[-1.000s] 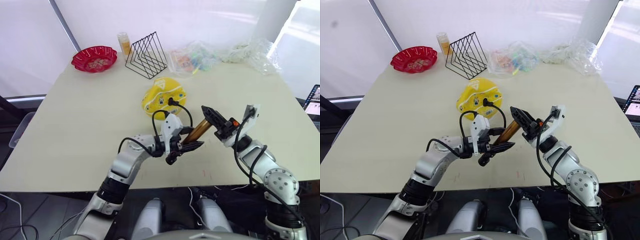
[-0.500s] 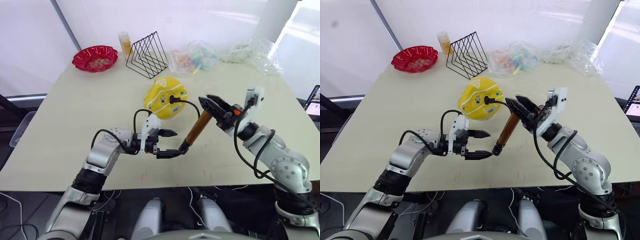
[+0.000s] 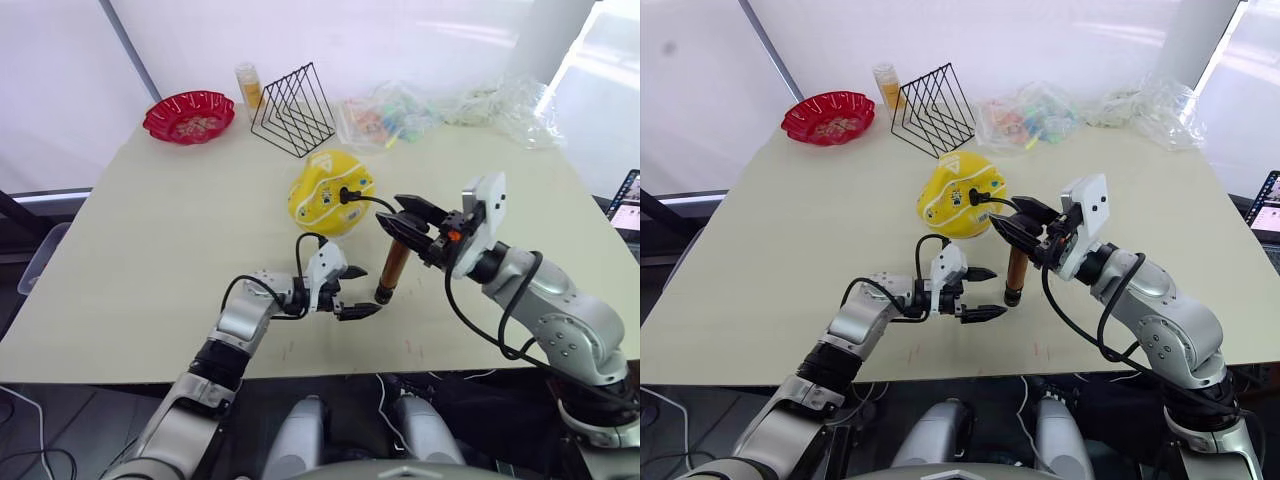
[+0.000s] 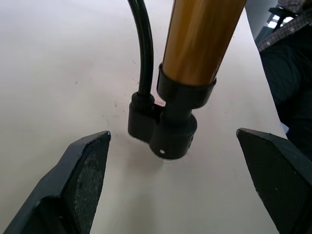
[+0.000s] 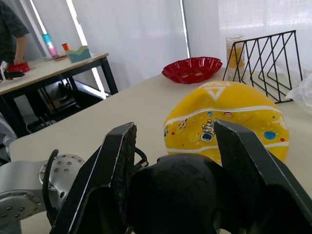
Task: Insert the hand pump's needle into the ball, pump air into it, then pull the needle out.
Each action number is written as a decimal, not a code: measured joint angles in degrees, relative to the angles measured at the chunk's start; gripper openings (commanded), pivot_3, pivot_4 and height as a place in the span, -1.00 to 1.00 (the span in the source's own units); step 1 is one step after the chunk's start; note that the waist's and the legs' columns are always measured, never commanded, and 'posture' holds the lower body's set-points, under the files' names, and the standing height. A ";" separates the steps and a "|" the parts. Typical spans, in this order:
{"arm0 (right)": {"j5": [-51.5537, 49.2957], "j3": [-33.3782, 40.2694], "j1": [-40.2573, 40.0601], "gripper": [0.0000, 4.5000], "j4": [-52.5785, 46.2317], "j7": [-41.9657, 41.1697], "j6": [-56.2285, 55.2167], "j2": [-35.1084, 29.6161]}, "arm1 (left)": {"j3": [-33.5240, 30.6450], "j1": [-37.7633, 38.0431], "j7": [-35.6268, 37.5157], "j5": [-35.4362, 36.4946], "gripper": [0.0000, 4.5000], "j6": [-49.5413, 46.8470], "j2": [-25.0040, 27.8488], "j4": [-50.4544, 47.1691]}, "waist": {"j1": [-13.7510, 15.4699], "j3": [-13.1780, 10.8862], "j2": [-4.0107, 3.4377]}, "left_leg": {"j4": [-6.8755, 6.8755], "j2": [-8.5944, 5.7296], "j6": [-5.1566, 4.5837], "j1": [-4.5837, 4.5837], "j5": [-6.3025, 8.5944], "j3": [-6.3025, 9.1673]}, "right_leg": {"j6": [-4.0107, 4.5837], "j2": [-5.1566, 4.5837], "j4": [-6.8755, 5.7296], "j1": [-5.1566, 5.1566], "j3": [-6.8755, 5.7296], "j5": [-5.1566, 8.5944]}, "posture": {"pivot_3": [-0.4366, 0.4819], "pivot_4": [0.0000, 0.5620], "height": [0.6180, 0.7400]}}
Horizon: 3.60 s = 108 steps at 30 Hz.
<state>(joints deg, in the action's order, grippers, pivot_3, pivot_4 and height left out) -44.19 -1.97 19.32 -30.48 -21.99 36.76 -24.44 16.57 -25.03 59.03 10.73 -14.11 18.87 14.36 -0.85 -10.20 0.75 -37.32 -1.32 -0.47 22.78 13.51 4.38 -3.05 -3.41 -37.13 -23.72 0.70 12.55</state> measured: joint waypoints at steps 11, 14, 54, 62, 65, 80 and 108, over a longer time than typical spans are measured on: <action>1.97 -0.01 2.22 -0.10 0.00 1.72 1.00 2.81 | -0.14 1.11 -3.44 -1.59 0.95 2.21 -4.08 2.08 | 0.05 0.00 0.00 | 0.00 0.00 0.00 0.00 0.00 0.03 | 0.00 0.00 -0.01 0.00 -0.02 0.00 | -0.05 -0.47 0.95; 2.01 0.03 2.36 -0.10 0.00 2.87 2.07 3.37 | -0.37 1.34 -4.09 -1.70 0.95 2.60 -4.29 2.13 | -0.01 0.00 0.00 | 0.00 0.00 0.00 -0.01 0.00 0.04 | 0.00 0.00 -0.01 0.00 -0.01 0.00 | -0.05 -0.47 0.95; 5.95 -0.84 -2.47 -0.10 -2.78 -1.41 2.73 0.96 | 1.99 -0.50 -4.98 -6.74 -0.51 18.06 -8.10 15.33 | 0.07 0.01 0.01 | -0.01 -0.05 0.00 0.00 0.00 0.02 | -0.01 -0.01 -0.02 0.01 -0.05 0.00 | -0.05 -0.47 0.95; 6.43 -0.58 -3.67 -0.10 -2.78 -2.83 1.21 0.71 | 2.20 -2.19 -2.46 -7.64 -0.51 22.02 -9.24 20.01 | 0.17 0.02 0.02 | -0.01 -0.06 0.00 0.00 0.00 0.04 | -0.01 -0.02 -0.01 0.04 -0.06 0.00 | -0.05 -0.47 0.95; 6.45 -0.24 -4.69 -0.10 -2.78 -3.57 0.38 0.70 | 2.24 -2.13 -1.73 -8.00 -0.51 22.57 -9.00 20.34 | 0.19 0.03 0.03 | -0.01 -0.06 0.00 -0.02 0.00 0.05 | -0.01 -0.03 0.00 0.06 -0.08 0.00 | -0.05 -0.47 0.95; -7.03 7.25 4.10 -0.10 -2.61 -5.61 7.18 -6.42 | 1.93 -2.87 0.16 -8.25 -0.51 26.86 -9.38 24.95 | 0.24 0.05 0.05 | -0.02 -0.06 0.00 -0.04 0.00 0.10 | 0.00 -0.08 0.01 0.13 -0.14 0.00 | -0.05 -0.47 0.95; -23.74 14.19 4.03 -0.10 -5.40 -1.70 11.03 -18.18 | 2.11 -3.60 3.98 -8.87 -0.51 34.76 -11.34 32.67 | 0.33 0.86 0.61 | -0.01 -0.01 -0.18 -0.25 0.11 0.17 | -0.09 -0.17 0.20 0.44 -0.29 0.07 | -0.05 -0.47 0.95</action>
<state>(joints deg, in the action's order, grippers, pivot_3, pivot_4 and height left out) -67.92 12.22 23.35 -35.88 -23.69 47.79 -42.61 18.67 -28.63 63.01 1.86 20.65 7.53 47.02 -0.52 -9.34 1.36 -37.33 -1.33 -0.65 22.53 13.62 4.56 -3.14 -3.57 -36.93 -23.28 0.41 12.62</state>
